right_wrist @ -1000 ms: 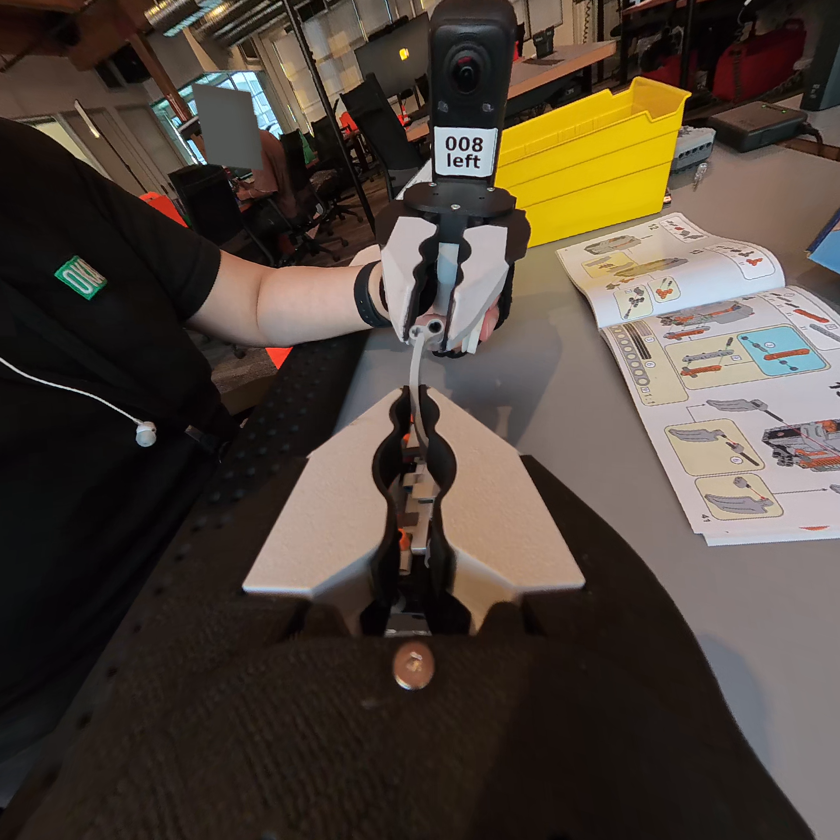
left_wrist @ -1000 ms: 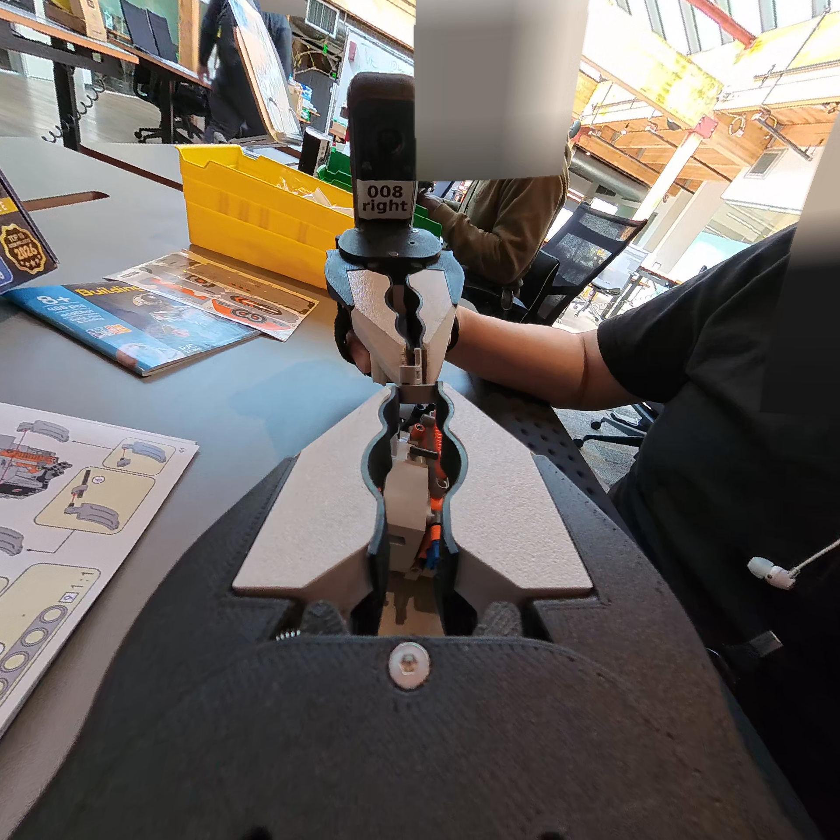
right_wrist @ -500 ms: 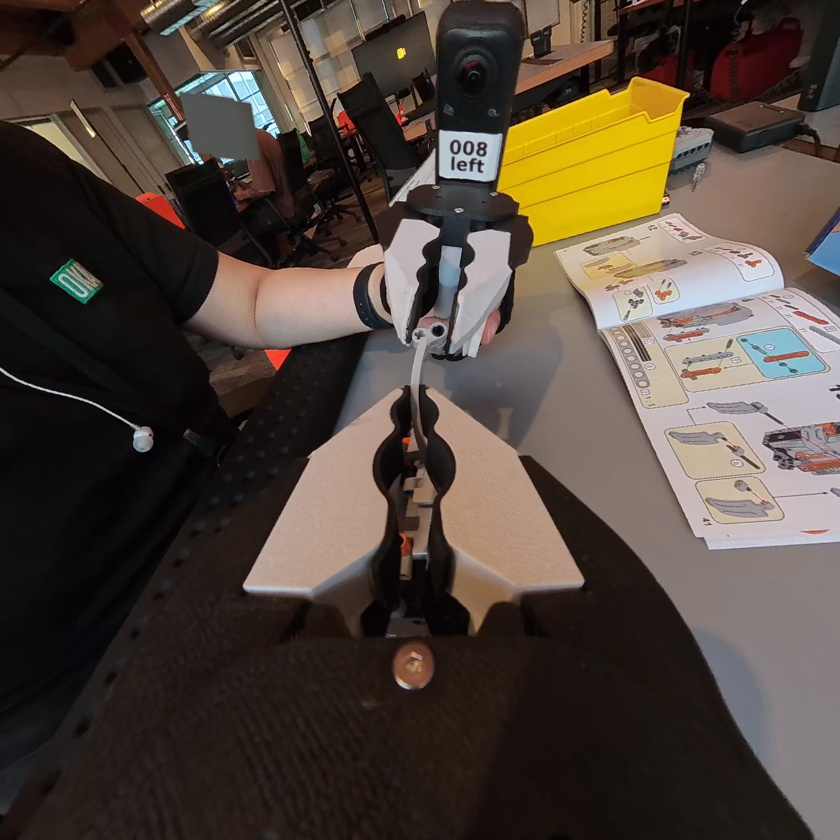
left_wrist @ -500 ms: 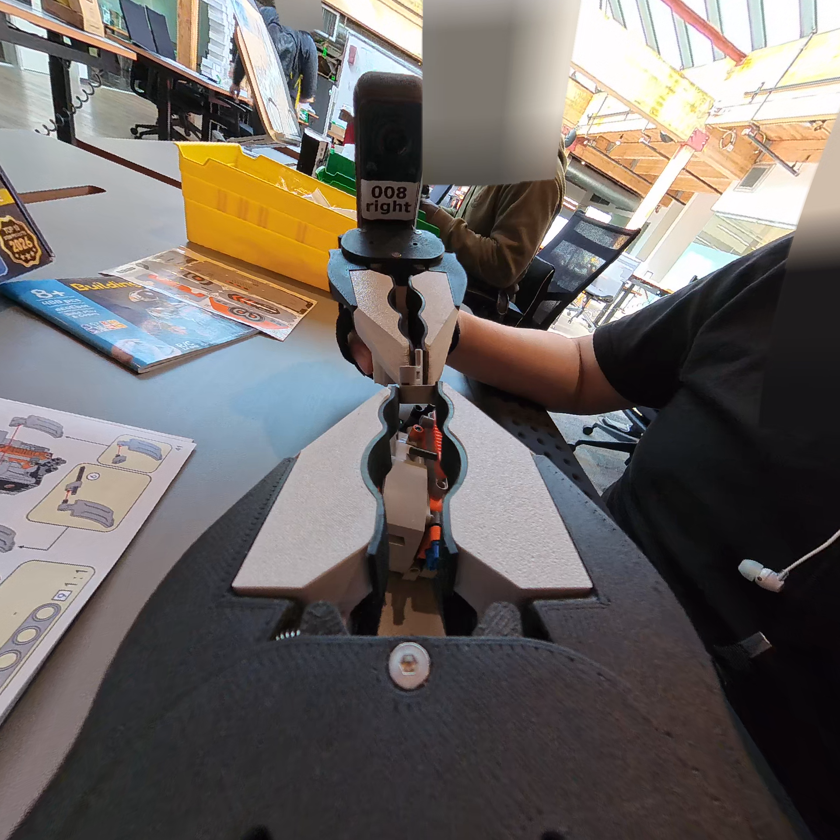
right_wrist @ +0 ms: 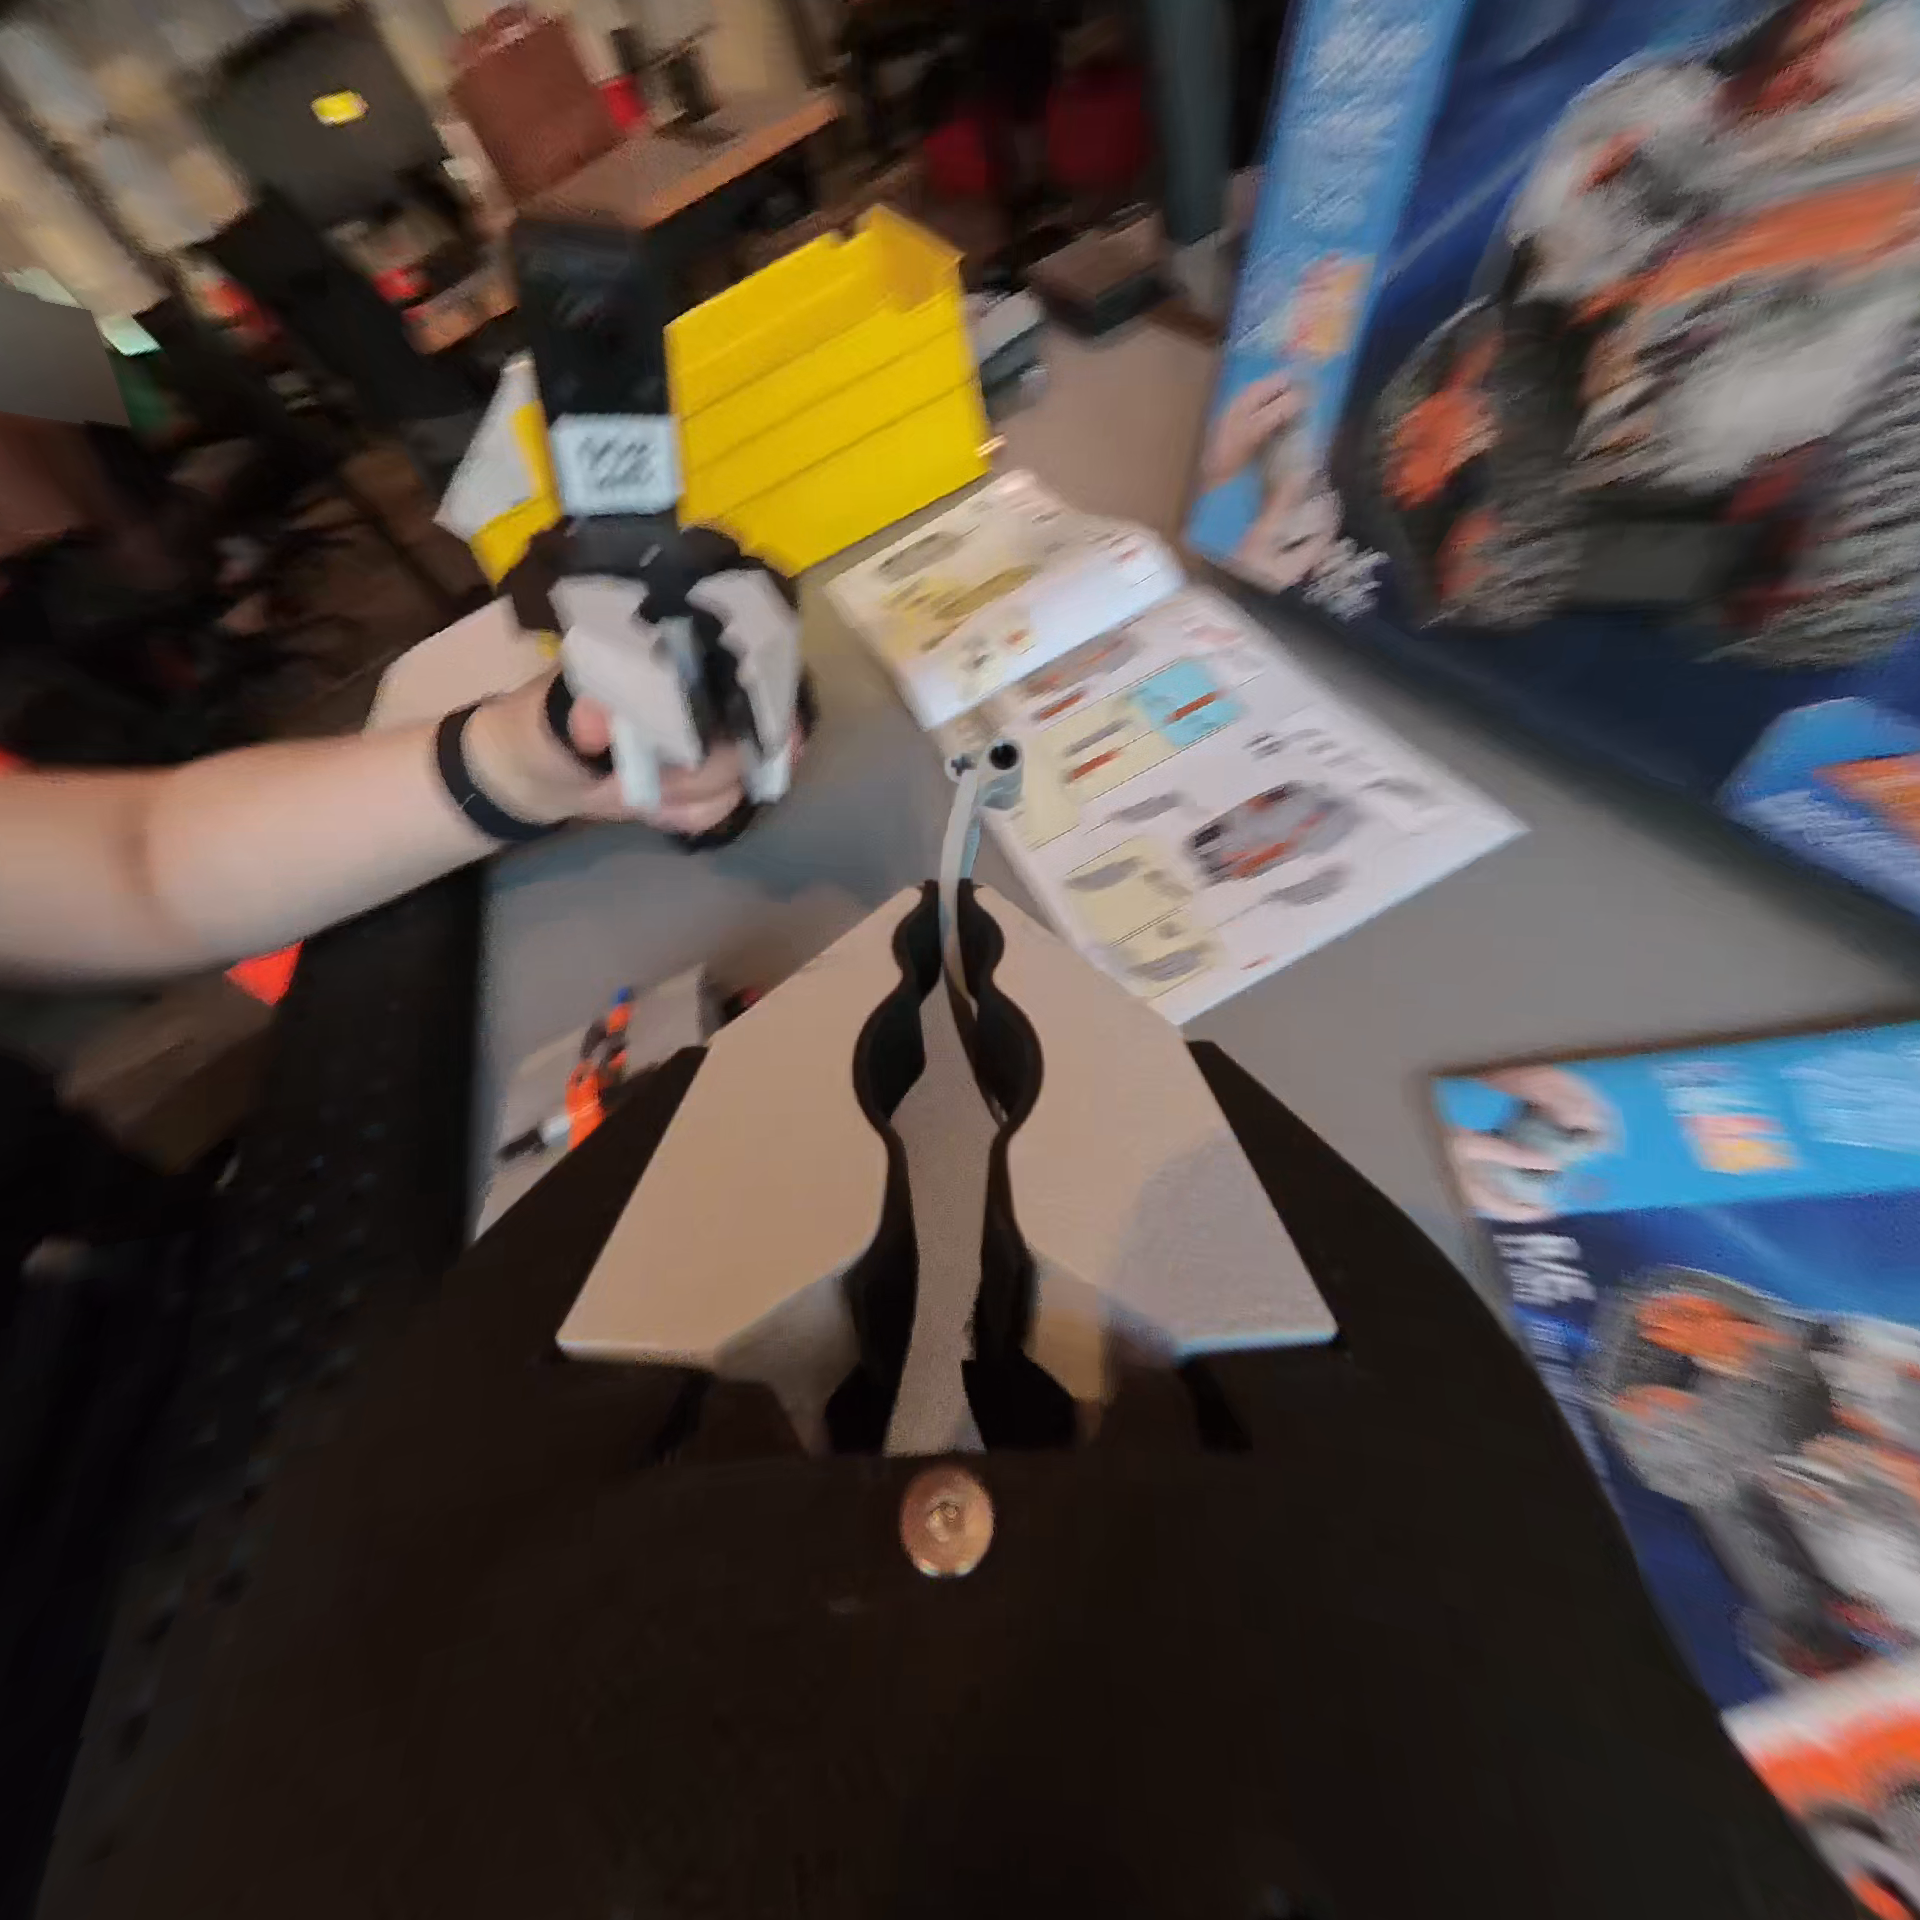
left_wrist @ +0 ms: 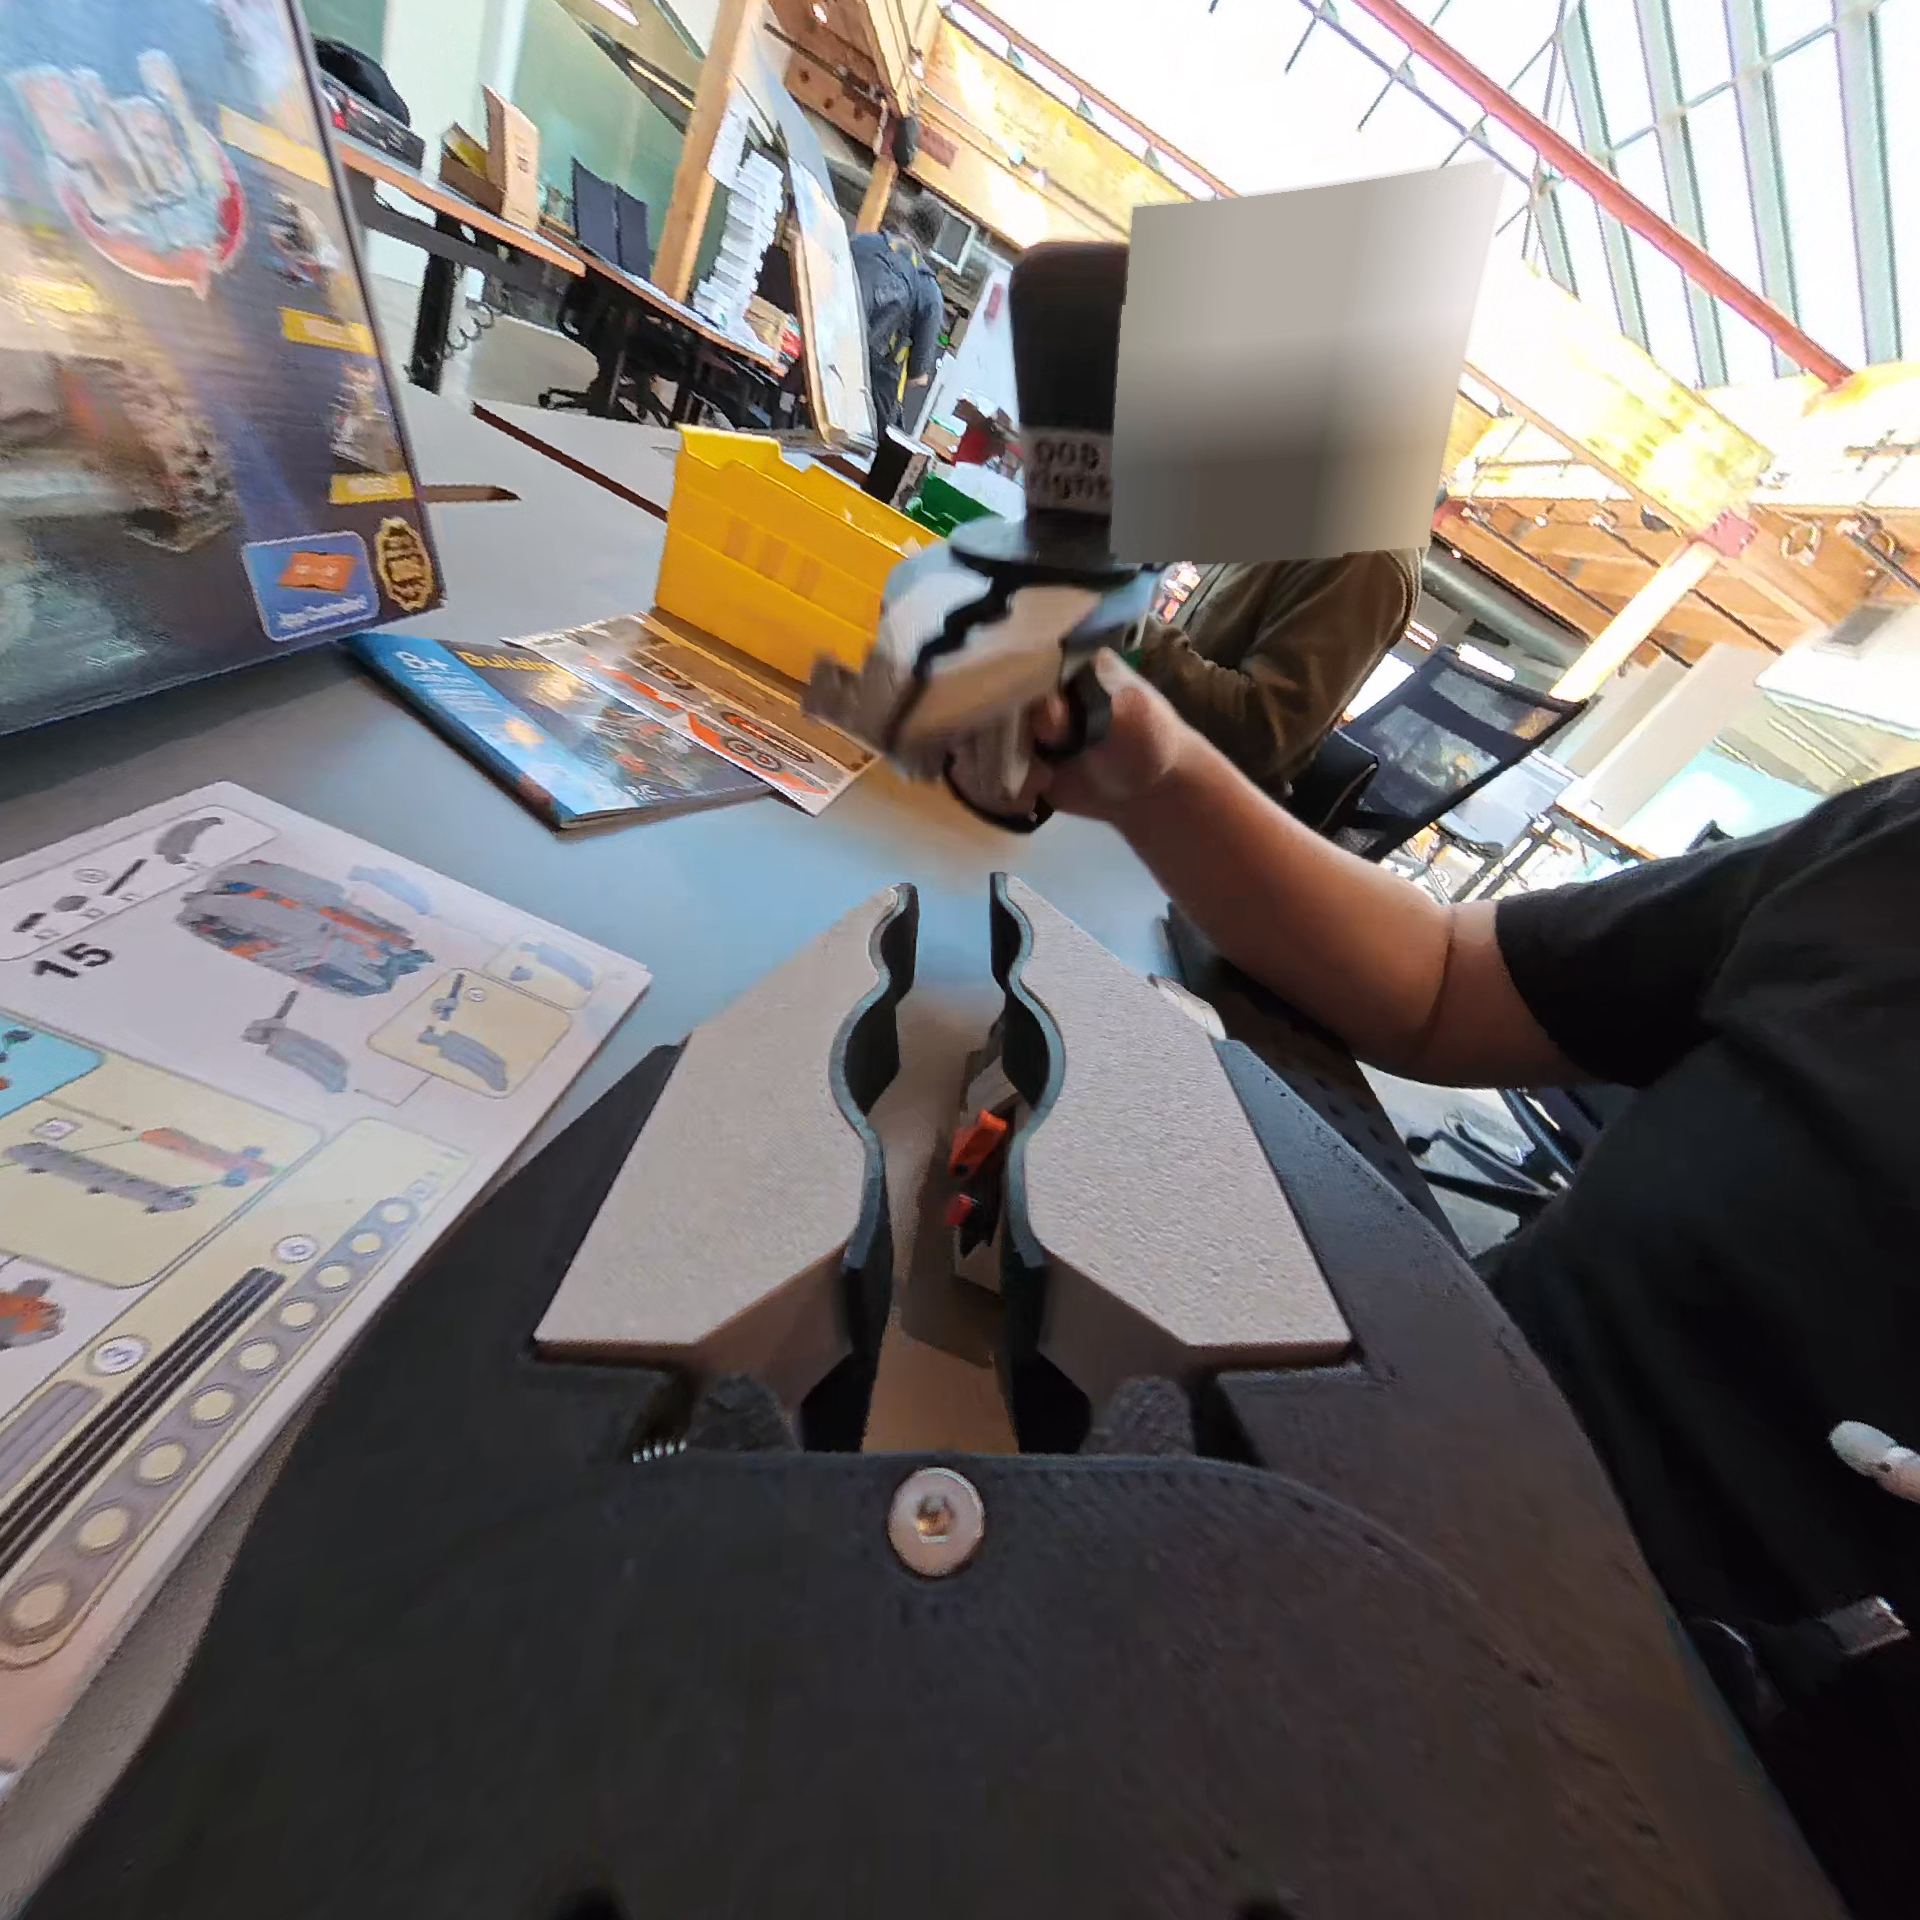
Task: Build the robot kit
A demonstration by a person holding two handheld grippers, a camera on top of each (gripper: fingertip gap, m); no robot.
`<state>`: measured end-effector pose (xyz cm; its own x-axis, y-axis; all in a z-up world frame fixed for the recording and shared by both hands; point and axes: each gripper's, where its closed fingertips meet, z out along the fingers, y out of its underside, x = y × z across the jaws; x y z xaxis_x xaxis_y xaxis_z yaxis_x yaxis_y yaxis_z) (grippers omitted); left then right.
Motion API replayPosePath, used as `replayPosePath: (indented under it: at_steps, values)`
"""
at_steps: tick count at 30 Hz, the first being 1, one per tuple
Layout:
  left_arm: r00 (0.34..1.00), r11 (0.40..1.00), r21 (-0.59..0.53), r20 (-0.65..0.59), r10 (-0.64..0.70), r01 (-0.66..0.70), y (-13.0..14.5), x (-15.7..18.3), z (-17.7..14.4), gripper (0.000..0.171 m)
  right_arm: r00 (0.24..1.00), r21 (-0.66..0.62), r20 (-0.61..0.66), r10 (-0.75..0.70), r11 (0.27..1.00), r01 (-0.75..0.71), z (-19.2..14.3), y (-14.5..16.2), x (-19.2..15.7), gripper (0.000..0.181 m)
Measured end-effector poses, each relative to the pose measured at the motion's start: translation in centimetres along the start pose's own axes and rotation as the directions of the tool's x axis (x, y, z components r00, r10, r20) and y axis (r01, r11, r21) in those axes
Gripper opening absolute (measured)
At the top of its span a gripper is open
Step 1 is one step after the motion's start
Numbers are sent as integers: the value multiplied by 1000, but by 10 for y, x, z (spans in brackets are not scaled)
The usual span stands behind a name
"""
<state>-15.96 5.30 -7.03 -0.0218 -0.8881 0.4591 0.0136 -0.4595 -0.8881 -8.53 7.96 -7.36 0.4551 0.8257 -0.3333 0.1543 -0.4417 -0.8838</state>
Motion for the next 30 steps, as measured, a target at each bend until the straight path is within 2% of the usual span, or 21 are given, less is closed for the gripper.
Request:
replayPosePath:
  at_steps: [3,6,8,10,12,15,18,24,30]
  values:
    - [1000,999,19,14,26,-26,-2,-3,-4,10,987,97,-159,20,995,-5,-30,-80,19,0]
    - [999,999,30,19,41,-41,-3,-2,-6,9,955,231,-294,30,972,41,-68,-204,42,0]
    - [999,999,31,20,43,-44,-2,-2,-6,10,924,289,-372,88,957,25,-93,-277,63,0]
    - [998,998,25,29,49,-50,0,-3,-6,9,900,340,-399,176,940,-33,-114,-325,72,0]
    - [998,998,14,36,58,-58,1,-3,-6,8,872,382,-424,246,921,-74,-135,-354,71,0]
    - [997,998,2,31,64,-64,3,-1,-4,8,829,427,-494,262,904,-31,-163,-377,62,0]
    - [998,998,-10,16,64,-64,5,2,-1,7,795,385,-547,263,922,-40,-175,-372,60,0]
    - [997,997,-18,2,78,-78,5,7,-1,6,750,387,-595,290,921,-49,-196,-365,58,0]
    - [997,997,-23,-19,70,-71,5,11,0,7,732,340,-624,273,939,-61,-193,-355,57,0]
